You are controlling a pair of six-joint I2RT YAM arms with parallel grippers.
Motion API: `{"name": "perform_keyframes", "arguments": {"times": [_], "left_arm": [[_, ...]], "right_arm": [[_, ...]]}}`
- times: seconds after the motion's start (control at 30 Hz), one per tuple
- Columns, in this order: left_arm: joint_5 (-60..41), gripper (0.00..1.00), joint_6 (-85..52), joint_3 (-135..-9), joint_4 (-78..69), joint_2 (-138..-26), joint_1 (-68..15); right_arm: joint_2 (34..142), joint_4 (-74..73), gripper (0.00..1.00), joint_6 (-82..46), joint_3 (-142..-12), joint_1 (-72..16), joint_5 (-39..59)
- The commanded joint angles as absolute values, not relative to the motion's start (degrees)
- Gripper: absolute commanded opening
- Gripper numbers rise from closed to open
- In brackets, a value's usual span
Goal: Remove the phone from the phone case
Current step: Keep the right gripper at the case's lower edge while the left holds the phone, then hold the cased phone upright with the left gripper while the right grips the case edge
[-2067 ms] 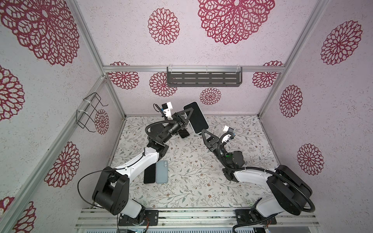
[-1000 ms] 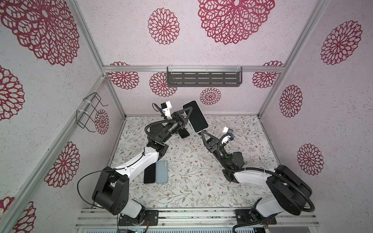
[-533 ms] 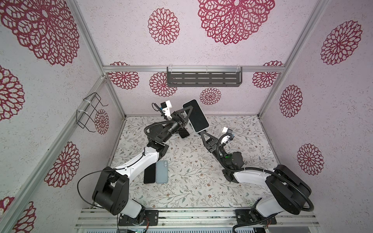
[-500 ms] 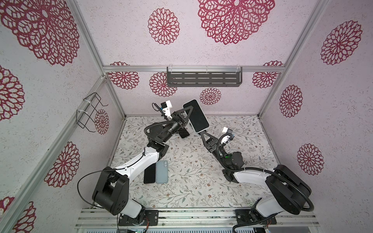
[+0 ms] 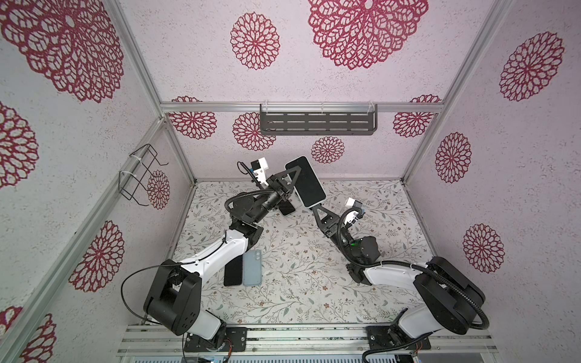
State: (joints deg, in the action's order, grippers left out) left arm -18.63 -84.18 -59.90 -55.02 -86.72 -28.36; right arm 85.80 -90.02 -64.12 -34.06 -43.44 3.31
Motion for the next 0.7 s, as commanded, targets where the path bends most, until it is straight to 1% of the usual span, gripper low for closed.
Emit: {"name": "perform_keyframes", "arguments": {"times": [0.0, 0.67], "left_arm": [[-17.56, 0.00, -84.24, -59.46, -58.71, -85.74, -27.70], [-17.47, 0.00, -84.20, -59.85, -58.95, -85.35, -26.89]], "right_arm": [[83.06, -96.68, 0.62, -64.03, -34.10, -43.83, 4.66], [83.06, -96.63, 0.62, -64.49, -33.76, -44.38, 4.46]]}}
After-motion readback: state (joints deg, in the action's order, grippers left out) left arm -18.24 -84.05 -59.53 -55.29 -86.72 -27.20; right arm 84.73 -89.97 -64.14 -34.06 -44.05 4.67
